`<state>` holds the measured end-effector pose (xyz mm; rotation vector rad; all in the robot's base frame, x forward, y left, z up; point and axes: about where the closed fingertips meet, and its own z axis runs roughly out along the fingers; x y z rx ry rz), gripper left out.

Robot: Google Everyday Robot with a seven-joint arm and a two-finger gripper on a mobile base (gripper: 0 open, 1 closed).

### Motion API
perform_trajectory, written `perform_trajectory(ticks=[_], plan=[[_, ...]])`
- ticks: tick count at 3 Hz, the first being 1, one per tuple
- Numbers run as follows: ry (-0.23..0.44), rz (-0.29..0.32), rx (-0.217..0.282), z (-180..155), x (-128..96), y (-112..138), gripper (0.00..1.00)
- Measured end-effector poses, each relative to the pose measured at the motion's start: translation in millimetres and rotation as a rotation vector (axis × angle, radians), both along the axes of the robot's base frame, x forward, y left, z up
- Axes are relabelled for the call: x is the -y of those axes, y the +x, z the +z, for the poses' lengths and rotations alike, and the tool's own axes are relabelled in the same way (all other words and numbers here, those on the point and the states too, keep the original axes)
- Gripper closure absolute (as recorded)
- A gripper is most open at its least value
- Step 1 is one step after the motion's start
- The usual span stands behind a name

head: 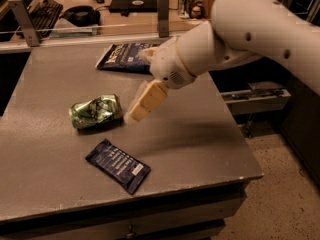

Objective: Knock green can over

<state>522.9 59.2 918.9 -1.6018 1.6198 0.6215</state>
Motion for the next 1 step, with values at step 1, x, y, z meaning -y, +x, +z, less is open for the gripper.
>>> perform_trajectory(ticks=[1], plan=[[0.035, -0.083, 0.016, 8.6, 44.8, 0.1, 0.0]])
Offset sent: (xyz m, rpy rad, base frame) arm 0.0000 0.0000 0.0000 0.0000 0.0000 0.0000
